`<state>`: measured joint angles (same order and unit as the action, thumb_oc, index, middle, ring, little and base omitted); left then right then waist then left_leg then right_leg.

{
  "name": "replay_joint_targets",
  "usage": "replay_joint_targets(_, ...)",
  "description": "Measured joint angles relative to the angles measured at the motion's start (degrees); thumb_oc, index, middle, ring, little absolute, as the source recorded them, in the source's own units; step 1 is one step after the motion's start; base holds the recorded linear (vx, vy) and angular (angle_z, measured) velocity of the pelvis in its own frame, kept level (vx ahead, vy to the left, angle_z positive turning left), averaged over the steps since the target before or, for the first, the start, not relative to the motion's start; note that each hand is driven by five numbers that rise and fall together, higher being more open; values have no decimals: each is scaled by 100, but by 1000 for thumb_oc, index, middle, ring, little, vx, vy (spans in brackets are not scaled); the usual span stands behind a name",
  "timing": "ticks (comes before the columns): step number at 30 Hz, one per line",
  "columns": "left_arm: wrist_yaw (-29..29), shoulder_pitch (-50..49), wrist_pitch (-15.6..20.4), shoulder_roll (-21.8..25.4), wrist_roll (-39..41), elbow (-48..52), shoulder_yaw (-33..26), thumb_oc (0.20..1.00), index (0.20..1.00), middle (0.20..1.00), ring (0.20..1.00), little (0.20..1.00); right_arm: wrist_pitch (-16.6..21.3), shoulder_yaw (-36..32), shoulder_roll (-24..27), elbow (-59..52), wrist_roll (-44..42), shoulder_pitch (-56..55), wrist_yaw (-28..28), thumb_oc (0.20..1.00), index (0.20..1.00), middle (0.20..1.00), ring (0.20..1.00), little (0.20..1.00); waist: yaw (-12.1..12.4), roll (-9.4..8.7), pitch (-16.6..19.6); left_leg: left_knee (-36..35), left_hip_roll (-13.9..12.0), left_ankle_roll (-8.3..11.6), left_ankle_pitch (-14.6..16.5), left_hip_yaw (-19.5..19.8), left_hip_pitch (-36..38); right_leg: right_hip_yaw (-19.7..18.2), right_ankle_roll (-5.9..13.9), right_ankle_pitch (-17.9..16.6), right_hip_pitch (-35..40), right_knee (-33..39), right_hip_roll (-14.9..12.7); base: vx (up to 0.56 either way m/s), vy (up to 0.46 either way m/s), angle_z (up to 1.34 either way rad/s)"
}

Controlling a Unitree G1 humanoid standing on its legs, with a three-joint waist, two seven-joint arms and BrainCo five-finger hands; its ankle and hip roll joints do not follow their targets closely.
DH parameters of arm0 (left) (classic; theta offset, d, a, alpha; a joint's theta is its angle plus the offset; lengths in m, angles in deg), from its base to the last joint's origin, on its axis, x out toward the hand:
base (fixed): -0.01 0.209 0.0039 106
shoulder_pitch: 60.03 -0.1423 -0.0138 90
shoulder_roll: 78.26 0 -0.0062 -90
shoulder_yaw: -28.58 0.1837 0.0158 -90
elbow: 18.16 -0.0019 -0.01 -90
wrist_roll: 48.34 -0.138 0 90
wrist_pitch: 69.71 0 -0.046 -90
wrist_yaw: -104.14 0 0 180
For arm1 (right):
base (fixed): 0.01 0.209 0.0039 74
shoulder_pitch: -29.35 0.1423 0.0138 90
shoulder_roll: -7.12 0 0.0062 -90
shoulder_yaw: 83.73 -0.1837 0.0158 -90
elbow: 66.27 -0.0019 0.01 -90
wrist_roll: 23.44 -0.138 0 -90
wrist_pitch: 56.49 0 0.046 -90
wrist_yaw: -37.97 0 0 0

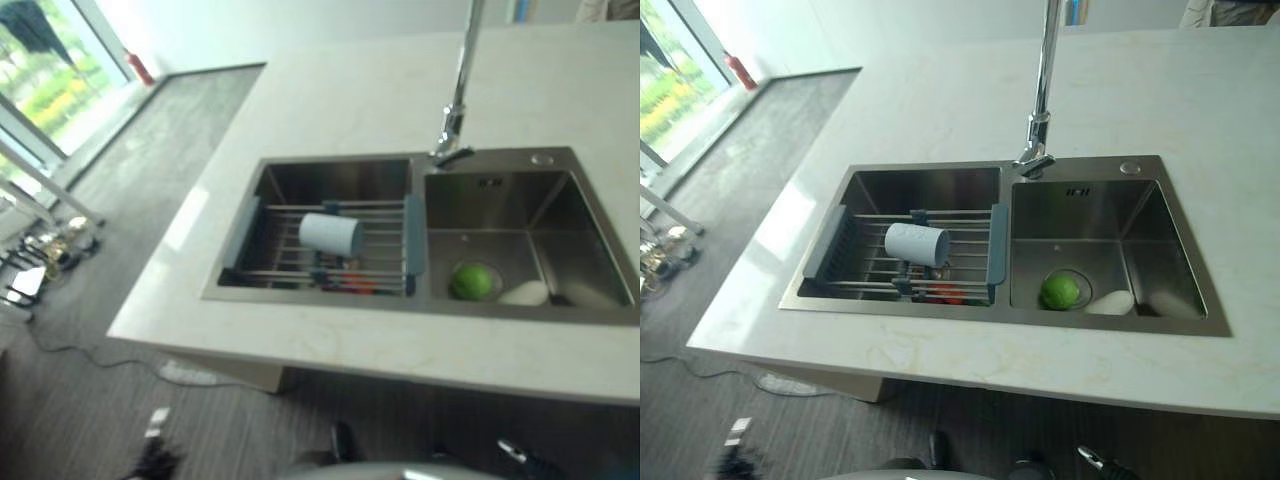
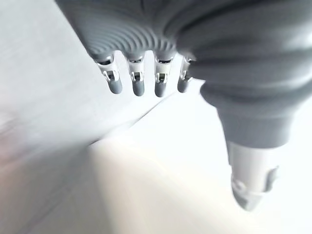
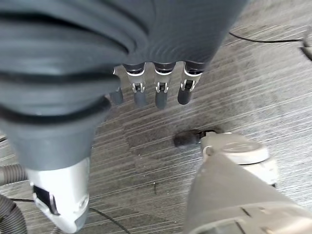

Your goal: Place the dishes in the dishwasher.

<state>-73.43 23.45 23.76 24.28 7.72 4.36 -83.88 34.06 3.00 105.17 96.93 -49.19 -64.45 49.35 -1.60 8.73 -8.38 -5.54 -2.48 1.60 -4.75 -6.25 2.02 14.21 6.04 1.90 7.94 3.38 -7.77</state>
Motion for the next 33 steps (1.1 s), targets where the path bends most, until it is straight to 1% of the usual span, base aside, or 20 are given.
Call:
replay_joint_targets(1,-463,36,186,493,-154,113,-541,1000,1000,1000,1000,1000,-4,79,25,113,19,-35,-7,1000,1000,1000,1000,1000,38,54,65,0,12,10,-8,72,28,78,7,-74,189,184,22,-79,-112,25)
replay_joint_targets(2,-985,30,622,958,-406,553,-946,1000,1000,1000,1000,1000,-4,178,-4,173,16,-134,-53,1000,1000,1000,1000,1000,115,7,54,7,-3,37,-26,135,58,175,2,-77,234,157,55,-82,-97,46)
replay_joint_targets(3,-1691,24,1424,1621,-989,1514,-1068,1000,1000,1000,1000,1000,-2,244,-34,139,-26,-300,-100,1000,1000,1000,1000,1000,287,15,135,3,-15,55,-40,259,18,244,-31,-34,227,121,79,-79,-127,43)
replay_joint_targets(4,-2298,28,1791,2180,-1741,2190,-945,1000,1000,1000,1000,1000,1,246,-26,147,-46,-390,-127,1000,1000,1000,1000,1000,480,8,133,1,-27,106,-25,264,-104,252,-40,-5,108,21,83,-57,-107,33)
replay_joint_targets(5,-2618,63,2008,2530,-2121,2674,-902,1000,1000,1000,1000,1000,4,238,-17,137,-84,-368,-139,1000,1000,1000,1000,1000,566,42,150,3,-30,92,-25,260,-148,266,-41,-2,65,-20,80,-26,-101,28)
replay_joint_targets(6,-3123,241,2057,2832,-2762,3351,-887,1000,1000,1000,1000,1000,-1,251,-44,86,-261,-372,-169,1000,1000,1000,1000,1000,586,22,159,2,-33,71,-54,259,-198,360,-37,1,52,-53,73,19,-83,28)
replay_joint_targets(7,-3367,423,2201,3038,-3104,3850,-847,1000,1000,1000,1000,1000,0,250,-87,49,-329,-349,-182,1000,1000,1000,1000,1000,590,-15,172,2,-43,74,-66,242,-198,387,-32,6,46,-69,67,44,-66,17)
replay_joint_targets(9,-3606,941,2221,3251,-3765,4847,-791,1000,1000,1000,1000,1000,-7,252,-172,-128,-427,-254,-174,1000,1000,1000,1000,1000,486,-155,299,2,-39,73,-64,217,-195,355,6,100,-32,-125,40,73,-67,-8)
replay_joint_targets(10,-3565,1259,2225,3366,-3938,5176,-491,1000,1000,1000,1000,1000,-7,275,-231,-175,-442,-252,-170,1000,1000,1000,1000,1000,409,-220,397,8,-48,75,-60,161,-157,305,20,95,-38,-136,38,103,-75,-17)
replay_joint_targets(12,-3192,2077,1985,3395,-3947,5853,505,1000,1000,1000,1000,1000,-27,278,-334,-162,-444,-257,-127,1000,1000,1000,1000,1000,302,-444,475,37,-69,87,-75,38,-73,191,7,97,-27,-147,41,92,-61,-42)
replay_joint_targets(13,-2539,2516,1817,3395,-3988,6085,1646,1000,1000,1000,1000,1000,-44,269,-413,-163,-444,-135,-73,1000,1000,1000,1000,1000,-95,-577,508,36,-76,66,-75,-117,-31,40,5,23,-35,-79,42,150,-80,-53)
replay_joint_targets(14,-2348,2540,1735,3364,-3993,6087,1816,1000,1000,1000,1000,1000,-59,272,-414,-162,-441,-153,-59,1000,1000,1000,1000,1000,-233,-572,498,37,-79,70,-69,-167,-39,17,2,-22,-29,14,46,156,-77,-48)
replay_joint_targets(15,-2069,2757,1519,3086,-3998,6120,2015,1000,1000,1000,1000,1000,-115,272,-428,-167,-445,-257,-48,1000,1000,1000,1000,1000,-339,-574,490,41,-98,89,-50,-253,-10,-47,10,-44,-29,59,60,168,-64,-17)
replay_joint_targets(16,-1856,3249,1237,2689,-4001,6258,2430,1000,1000,1000,1000,1000,-150,254,-465,-66,-442,-364,-16,1000,1000,1000,1000,1000,-292,-585,499,38,-115,90,-42,-291,31,-122,14,-32,-21,36,73,110,-30,-54)
replay_joint_targets(17,-1373,3473,1010,2661,-4405,6624,3041,1000,1000,1000,1000,1000,-183,236,-480,-9,-410,-288,42,1000,1000,1000,1000,1000,-387,-598,439,38,-180,122,-10,-477,81,-298,1,-74,-94,59,114,137,-35,-67)
replay_joint_targets(19,-957,3613,735,2516,-4825,6597,3587,1000,1000,1000,1000,1000,-226,181,-450,-47,-396,-259,85,1000,1000,1000,1000,1000,-745,-525,376,36,-239,156,20,-690,145,-498,3,-102,-140,86,155,104,-25,-71)
replay_joint_targets(21,-502,3746,485,2460,-5137,6393,3883,1000,1000,1000,1000,1000,-264,35,-394,-35,-351,-313,97,1000,1000,1000,1000,1000,-922,-391,275,2,-282,180,47,-829,204,-664,17,-166,-143,193,187,68,-4,-52)
replay_joint_targets(26,327,3958,83,2371,-5545,5379,4117,1000,1000,1000,1000,1000,-256,23,-218,-56,-343,-577,187,1000,1000,1000,1000,1000,-1079,-28,-60,3,-312,179,71,-1029,222,-893,-39,-294,-245,191,219,84,44,-23)
replay_joint_targets(30,804,3999,46,2389,-5981,4784,4361,1000,1000,1000,1000,1000,-248,-4,-94,-79,-340,-482,212,1000,1000,1000,1000,1000,-1108,44,-266,3,-244,156,84,-1173,215,-1051,23,-327,-345,193,142,29,107,-17)
replay_joint_targets(33,1057,4016,70,2390,-6000,4591,4751,1000,1000,1000,1000,1000,-245,-19,189,-180,-342,-476,211,1000,1000,1000,1000,1000,-1175,287,-449,2,-54,83,132,-1183,209,-1068,135,-356,-357,192,-53,16,166,-4)
